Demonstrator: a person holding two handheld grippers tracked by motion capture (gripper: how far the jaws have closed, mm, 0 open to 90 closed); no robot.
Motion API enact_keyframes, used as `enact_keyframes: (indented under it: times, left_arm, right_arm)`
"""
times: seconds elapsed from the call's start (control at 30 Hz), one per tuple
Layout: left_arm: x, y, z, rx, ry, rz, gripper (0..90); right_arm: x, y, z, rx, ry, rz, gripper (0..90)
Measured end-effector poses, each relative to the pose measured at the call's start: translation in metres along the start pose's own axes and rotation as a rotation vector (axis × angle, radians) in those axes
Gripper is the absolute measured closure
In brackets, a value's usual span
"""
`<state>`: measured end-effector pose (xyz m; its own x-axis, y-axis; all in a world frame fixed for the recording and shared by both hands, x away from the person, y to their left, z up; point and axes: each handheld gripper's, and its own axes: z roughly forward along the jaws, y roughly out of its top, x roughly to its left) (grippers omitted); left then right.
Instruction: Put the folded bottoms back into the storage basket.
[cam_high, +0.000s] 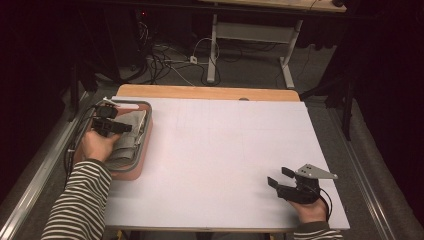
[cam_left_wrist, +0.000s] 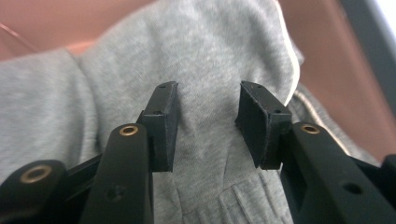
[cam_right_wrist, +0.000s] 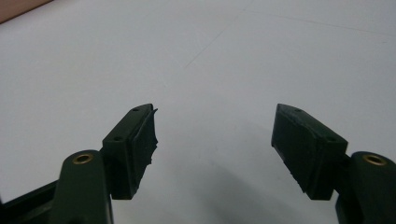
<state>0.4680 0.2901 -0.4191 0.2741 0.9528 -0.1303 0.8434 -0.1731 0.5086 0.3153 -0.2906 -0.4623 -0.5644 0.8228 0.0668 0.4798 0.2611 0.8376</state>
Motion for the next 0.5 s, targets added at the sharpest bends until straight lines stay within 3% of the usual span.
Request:
enact_keyframes:
  times: [0.3, 0.5]
  left_arm:
    - [-0.0044, -0.0013, 0.0058, 0.055, -0.057, 0.041, 60.0]
    - [-0.0068, -0.0019, 0.0008, 0.031, -0.051, 0.037, 61.1]
  right_arm:
    - [0.0006, 0.0002, 0.0006, 0.000, 0.003, -0.004, 31.1]
    - [0.0006, 0.0003, 0.0002, -0.002, 0.000, -0.004, 31.1]
